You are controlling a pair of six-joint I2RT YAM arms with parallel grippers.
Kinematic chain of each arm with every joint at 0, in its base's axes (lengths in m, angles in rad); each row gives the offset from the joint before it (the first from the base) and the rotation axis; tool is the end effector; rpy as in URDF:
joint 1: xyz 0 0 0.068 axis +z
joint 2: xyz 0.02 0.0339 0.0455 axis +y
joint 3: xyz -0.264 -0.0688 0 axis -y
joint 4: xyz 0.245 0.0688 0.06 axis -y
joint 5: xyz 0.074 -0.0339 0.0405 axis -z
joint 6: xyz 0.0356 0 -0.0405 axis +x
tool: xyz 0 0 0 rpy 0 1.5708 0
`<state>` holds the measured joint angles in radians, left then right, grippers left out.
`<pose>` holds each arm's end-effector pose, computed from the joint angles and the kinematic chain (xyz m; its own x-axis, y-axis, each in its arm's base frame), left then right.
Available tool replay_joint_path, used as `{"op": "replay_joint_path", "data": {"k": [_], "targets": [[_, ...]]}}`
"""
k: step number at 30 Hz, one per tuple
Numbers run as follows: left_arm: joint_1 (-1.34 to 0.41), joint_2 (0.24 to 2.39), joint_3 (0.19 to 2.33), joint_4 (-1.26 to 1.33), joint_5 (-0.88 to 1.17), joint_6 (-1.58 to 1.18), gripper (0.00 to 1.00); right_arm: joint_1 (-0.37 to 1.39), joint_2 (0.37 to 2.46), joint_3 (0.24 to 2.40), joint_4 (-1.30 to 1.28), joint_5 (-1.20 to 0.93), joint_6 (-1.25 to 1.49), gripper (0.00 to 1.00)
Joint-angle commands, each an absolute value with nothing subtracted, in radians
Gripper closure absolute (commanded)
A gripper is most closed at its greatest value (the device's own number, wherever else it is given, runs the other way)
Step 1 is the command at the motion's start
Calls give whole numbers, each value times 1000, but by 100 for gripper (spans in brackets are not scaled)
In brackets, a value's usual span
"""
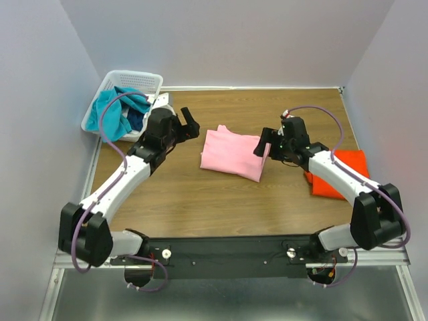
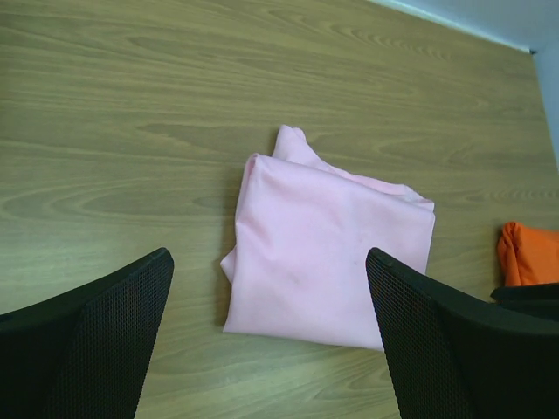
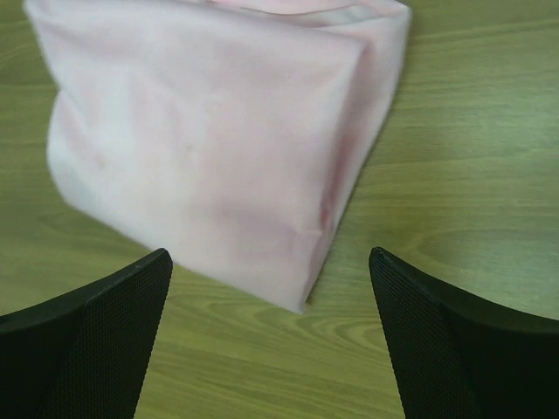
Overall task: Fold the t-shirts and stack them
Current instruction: Fold the tshirt, then neatly place the folded tshirt to the corner
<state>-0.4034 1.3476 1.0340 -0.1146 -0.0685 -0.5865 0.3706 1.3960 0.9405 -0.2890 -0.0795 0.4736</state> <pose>0.2886 -0.1205 0.3070 -0.5031 -0.3856 -0.7734 0.0671 0.8748 -0.4798 0.2796 0.1117 0.2454 -0.7516 0.1957 -0.6299 -0.0817 0.9200 0.3833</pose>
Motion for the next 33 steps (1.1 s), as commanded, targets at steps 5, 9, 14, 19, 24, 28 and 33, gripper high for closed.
{"op": "replay_joint_path", "data": {"k": [5,9,14,19,24,28,33], "targets": [[-408,1132,901,-204,-228,-650,2,362,1587,1024,-359,74,606,0],[-408,1120,876,-230,-245,-660,2,361,1686,1081,-360,101,615,2],[-408,1126,844,-226,-244,-660,2,365,1790,1134,-353,80,597,12],[-407,1135,847,-225,-248,-646,2,371,1870,1164,-351,97,594,23],[-407,1121,841,-219,-261,-640,2,391,1916,1169,-345,87,583,57],[-407,1111,841,-215,-261,-635,2,394,1936,1166,-344,57,563,76],[-407,1103,833,-210,-262,-632,2,397,1887,1132,-345,41,494,97]]}}
